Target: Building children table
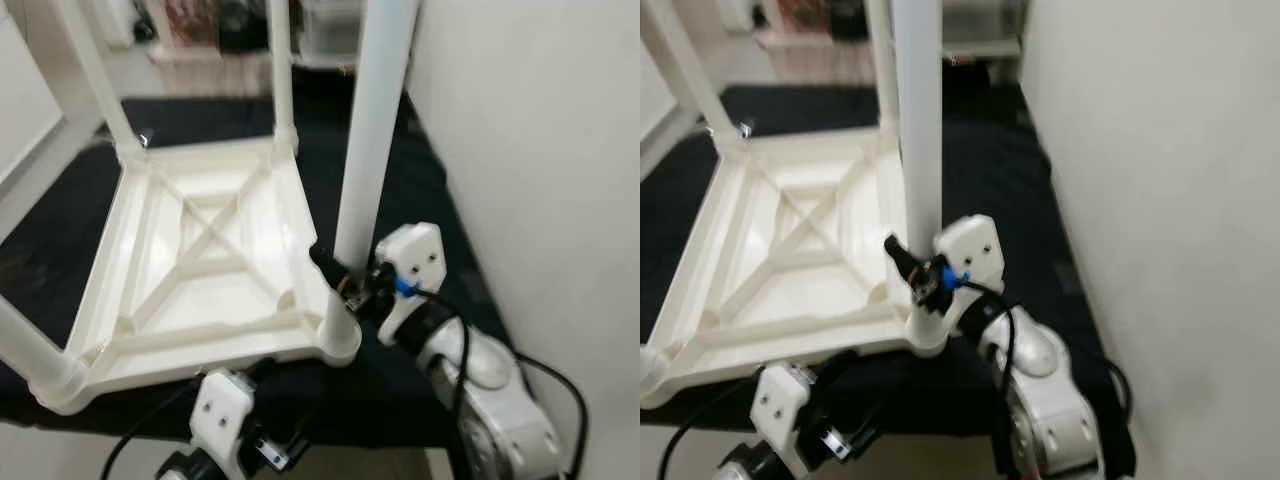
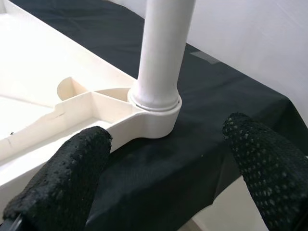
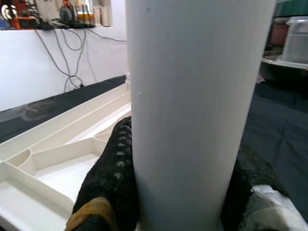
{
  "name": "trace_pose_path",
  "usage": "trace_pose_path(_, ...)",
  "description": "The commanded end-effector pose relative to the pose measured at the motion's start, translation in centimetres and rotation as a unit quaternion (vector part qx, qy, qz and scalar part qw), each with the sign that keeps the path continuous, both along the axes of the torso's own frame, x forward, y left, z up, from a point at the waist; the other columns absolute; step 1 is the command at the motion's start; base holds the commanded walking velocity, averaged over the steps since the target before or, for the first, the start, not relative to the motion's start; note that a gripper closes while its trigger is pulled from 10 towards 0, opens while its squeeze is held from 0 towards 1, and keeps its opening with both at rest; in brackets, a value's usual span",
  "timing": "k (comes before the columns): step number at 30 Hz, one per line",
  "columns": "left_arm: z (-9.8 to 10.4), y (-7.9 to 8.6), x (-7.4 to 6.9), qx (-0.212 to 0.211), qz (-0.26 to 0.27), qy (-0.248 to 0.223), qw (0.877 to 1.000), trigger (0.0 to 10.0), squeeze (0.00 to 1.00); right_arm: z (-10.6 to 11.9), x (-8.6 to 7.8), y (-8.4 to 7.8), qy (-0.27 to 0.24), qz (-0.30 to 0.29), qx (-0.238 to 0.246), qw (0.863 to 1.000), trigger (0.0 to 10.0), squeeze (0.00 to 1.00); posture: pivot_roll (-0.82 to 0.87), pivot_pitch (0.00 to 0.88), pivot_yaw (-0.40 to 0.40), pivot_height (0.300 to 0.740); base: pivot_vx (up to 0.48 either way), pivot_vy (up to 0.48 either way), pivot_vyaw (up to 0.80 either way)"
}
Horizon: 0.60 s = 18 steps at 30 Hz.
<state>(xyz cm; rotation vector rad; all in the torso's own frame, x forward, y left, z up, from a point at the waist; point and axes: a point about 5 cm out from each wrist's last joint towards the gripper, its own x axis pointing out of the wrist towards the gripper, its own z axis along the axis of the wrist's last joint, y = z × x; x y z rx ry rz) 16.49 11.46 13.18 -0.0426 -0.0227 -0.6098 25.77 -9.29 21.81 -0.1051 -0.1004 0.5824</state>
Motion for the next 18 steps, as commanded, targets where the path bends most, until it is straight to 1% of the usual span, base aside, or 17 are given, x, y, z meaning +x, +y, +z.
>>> trace_pose_path(1, -0.3, 0.0, -0.1, 0.005, -0.006, 0.005, 1.000, 10.0, 0.00, -5.7, 1.9, -2.6, 0.153, -0.077, -0.070, 0.983, 0.0, 0.00, 0.04, 0.178, -0.039, 0.740, 0.000, 0.000, 0.00)
trace_pose_path(3, -0.3, 0.0, -0.1, 0.005, -0.006, 0.005, 1.000, 10.0, 0.00, -5.7, 1.9, -2.6, 0.153, -0.077, -0.070, 0.983, 0.0, 0.00, 0.04, 0.178, -0.039, 0.740, 0.000, 0.000, 0.00)
trace_pose_path(4, -0.2, 0.1, -0.1, 0.005, -0.003, 0.004, 1.000, 10.0, 0.00, -4.2, 3.9, -3.0, 0.123, -0.074, -0.064, 0.988, 10.0, 0.00, 0.05, 0.175, -0.036, 0.740, 0.000, 0.000, 0.00)
trace_pose_path(5, -0.2, 0.2, -0.1, 0.006, -0.001, 0.003, 1.000, 10.0, 0.00, -3.3, 4.7, -3.2, 0.104, -0.055, -0.047, 0.992, 10.0, 0.05, 0.05, 0.175, -0.032, 0.740, 0.000, 0.000, 0.00)
trace_pose_path(6, -0.2, 0.2, -0.1, 0.006, -0.001, 0.003, 1.000, 10.0, 0.00, -3.3, 4.7, -3.2, 0.104, -0.055, -0.047, 0.992, 10.0, 0.05, 0.05, 0.175, -0.032, 0.740, 0.000, 0.000, 0.00)
trace_pose_path(7, -0.2, 0.2, -0.1, 0.007, 0.000, 0.003, 1.000, 10.0, 0.00, -2.5, 5.1, -2.9, 0.094, -0.024, -0.022, 0.995, 10.0, 1.00, 0.05, 0.176, -0.031, 0.740, 0.000, 0.000, 0.00)
trace_pose_path(8, -0.2, 0.2, -0.1, 0.007, 0.000, 0.003, 1.000, 10.0, 0.00, -2.5, 5.1, -2.9, 0.094, -0.024, -0.022, 0.995, 10.0, 1.00, 0.05, 0.176, -0.031, 0.740, 0.000, 0.000, 0.00)
trace_pose_path(9, -0.2, 0.2, -0.1, 0.007, 0.001, 0.002, 1.000, 10.0, 0.00, -1.6, 5.1, -2.6, 0.080, 0.021, 0.004, 0.997, 10.0, 1.00, 0.05, 0.176, -0.031, 0.740, 0.000, 0.000, 0.00)
trace_pose_path(10, -0.2, 0.2, -0.1, 0.007, 0.001, 0.002, 1.000, 10.0, 0.00, -1.6, 5.1, -2.6, 0.080, 0.021, 0.004, 0.997, 10.0, 1.00, 0.05, 0.176, -0.031, 0.740, 0.000, 0.000, 0.00)
trace_pose_path(11, -0.1, 0.3, -0.1, 0.009, 0.006, -0.001, 1.000, 10.0, 0.00, 0.7, 3.9, -2.0, 0.032, 0.150, 0.029, 0.988, 10.0, 1.00, 0.06, 0.178, -0.028, 0.740, 0.000, 0.000, 0.00)
trace_pose_path(12, -0.1, 0.3, -0.1, 0.009, 0.006, -0.001, 1.000, 10.0, 0.00, 0.7, 3.9, -2.0, 0.032, 0.150, 0.029, 0.988, 10.0, 1.00, 0.06, 0.178, -0.028, 0.740, 0.000, 0.000, 0.00)
trace_pose_path(13, 0.0, 0.3, -0.1, 0.010, 0.009, -0.001, 1.000, 10.0, 0.00, 1.4, 3.4, -2.1, 0.018, 0.192, 0.028, 0.981, 10.0, 1.00, 0.06, 0.178, -0.028, 0.740, 0.000, 0.000, 0.00)
trace_pose_path(14, 0.0, 0.3, -0.1, 0.010, 0.009, -0.001, 1.000, 10.0, 0.00, 1.4, 3.4, -2.1, 0.018, 0.192, 0.028, 0.981, 10.0, 1.00, 0.06, 0.178, -0.028, 0.740, 0.000, 0.000, 0.00)
trace_pose_path(15, 0.0, 0.4, -0.1, 0.011, 0.013, -0.003, 1.000, 10.0, 0.00, 1.8, 2.8, -2.2, 0.007, 0.242, 0.007, 0.970, 10.0, 0.85, 0.06, 0.186, -0.029, 0.740, 0.000, 0.000, 0.00)
trace_pose_path(16, 0.0, 0.4, -0.1, 0.011, 0.013, -0.003, 1.000, 10.0, 0.00, 1.8, 2.8, -2.2, 0.007, 0.242, 0.007, 0.970, 10.0, 0.85, 0.06, 0.186, -0.029, 0.740, 0.000, 0.000, 0.00)
trace_pose_path(17, 0.1, 0.4, -0.1, 0.012, 0.017, -0.004, 1.000, 10.0, 0.00, 2.0, 2.6, -2.3, 0.010, 0.279, -0.003, 0.960, 10.0, 0.00, 0.07, 0.187, -0.030, 0.740, 0.000, 0.000, 0.00)
trace_pose_path(18, 0.1, 0.5, -0.1, 0.012, 0.019, -0.005, 1.000, 10.0, 0.00, 2.2, 2.4, -2.3, 0.007, 0.322, -0.019, 0.947, 10.0, 0.00, 0.08, 0.189, -0.027, 0.740, 0.000, 0.000, 0.00)
